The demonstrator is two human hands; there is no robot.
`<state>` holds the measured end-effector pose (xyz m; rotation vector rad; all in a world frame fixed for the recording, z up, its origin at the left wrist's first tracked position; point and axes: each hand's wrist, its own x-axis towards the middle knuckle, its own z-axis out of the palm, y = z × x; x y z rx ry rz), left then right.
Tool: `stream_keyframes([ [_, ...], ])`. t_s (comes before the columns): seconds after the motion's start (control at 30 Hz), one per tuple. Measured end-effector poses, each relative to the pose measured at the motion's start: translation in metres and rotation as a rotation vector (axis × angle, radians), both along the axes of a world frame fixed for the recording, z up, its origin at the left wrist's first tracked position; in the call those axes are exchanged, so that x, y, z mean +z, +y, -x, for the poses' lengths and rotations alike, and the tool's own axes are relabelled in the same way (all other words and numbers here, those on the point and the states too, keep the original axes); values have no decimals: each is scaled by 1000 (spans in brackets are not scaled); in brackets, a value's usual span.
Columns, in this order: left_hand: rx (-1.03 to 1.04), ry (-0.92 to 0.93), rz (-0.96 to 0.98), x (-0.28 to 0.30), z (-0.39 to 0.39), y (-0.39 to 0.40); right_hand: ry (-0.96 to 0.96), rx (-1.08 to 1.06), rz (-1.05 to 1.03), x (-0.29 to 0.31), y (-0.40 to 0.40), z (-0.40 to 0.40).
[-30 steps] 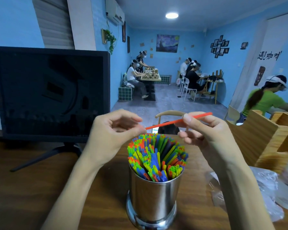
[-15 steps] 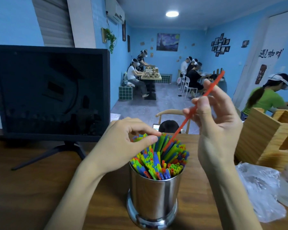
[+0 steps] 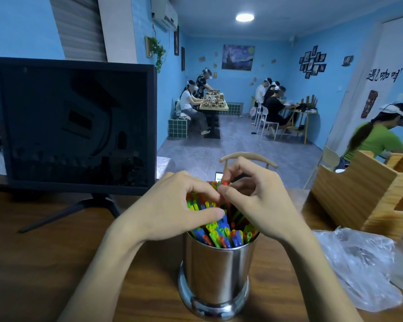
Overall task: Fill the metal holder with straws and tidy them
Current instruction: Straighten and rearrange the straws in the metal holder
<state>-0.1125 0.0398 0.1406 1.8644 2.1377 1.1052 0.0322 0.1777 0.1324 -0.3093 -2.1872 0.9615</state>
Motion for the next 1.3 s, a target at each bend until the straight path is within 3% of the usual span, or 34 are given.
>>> stream_keyframes([
  [0.2,-102,10,-6,0,-2,2,-59,-94,-74,-3,5,0],
  [0.6,-46,30,-161,-4,0,10,8,-56,87,2,4,1],
  [0.73,43,-50,-342,-3,0,12,42,-39,101,4,5,-2],
  [0.87,84,-214,-592,1,-1,13,-40,156,131,5,3,-5],
  [1.07,114,-363,-905,12,0,5,-132,161,71,5,7,-9],
  [1.2,155,-476,-982,12,6,4,101,179,197,10,6,-10],
  [1.3,189,-448,-883,6,11,7,321,136,357,18,5,-15],
])
